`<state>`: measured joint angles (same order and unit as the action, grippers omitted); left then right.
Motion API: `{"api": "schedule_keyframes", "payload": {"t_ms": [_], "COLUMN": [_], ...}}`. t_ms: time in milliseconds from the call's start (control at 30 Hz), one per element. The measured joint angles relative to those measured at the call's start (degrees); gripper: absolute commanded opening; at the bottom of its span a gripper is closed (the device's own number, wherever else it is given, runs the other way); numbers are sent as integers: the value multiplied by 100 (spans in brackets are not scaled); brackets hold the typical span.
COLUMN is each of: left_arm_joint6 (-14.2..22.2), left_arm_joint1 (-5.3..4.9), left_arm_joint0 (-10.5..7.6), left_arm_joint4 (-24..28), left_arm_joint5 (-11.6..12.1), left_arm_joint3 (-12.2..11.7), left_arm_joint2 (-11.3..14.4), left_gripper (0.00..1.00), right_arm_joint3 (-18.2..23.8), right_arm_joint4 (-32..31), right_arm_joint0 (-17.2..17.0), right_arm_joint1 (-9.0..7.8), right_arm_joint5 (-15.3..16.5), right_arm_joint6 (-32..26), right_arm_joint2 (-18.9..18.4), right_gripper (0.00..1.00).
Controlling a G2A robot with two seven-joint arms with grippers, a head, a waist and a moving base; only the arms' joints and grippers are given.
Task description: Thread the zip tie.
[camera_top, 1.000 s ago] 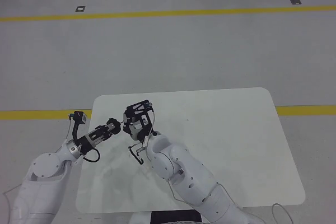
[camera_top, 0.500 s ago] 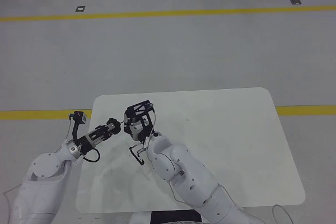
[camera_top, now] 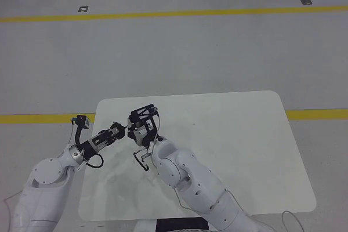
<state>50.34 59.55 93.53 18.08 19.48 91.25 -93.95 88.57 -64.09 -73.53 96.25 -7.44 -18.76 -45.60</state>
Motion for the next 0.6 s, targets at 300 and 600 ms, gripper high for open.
{"api": "schedule_keyframes", "payload": {"t_ms": [300, 600], "left_arm_joint6": [0, 0], "left_arm_joint1": [0, 0], "left_arm_joint0": [0, 0], "left_arm_joint4": [0, 0], "left_arm_joint5": [0, 0], "left_arm_joint3": [0, 0], "left_arm_joint2": [0, 0], "left_gripper": [0, 0], "right_arm_joint3": [22, 37], "right_arm_joint4": [-5, -27], "right_arm_joint0": [-6, -22], "right_arm_joint1": [-7, -20], "right_arm_joint5": [-28, -16], "right_arm_joint6": [88, 76], "right_arm_joint2": [-26, -29], "right_gripper": [0, 0]}}
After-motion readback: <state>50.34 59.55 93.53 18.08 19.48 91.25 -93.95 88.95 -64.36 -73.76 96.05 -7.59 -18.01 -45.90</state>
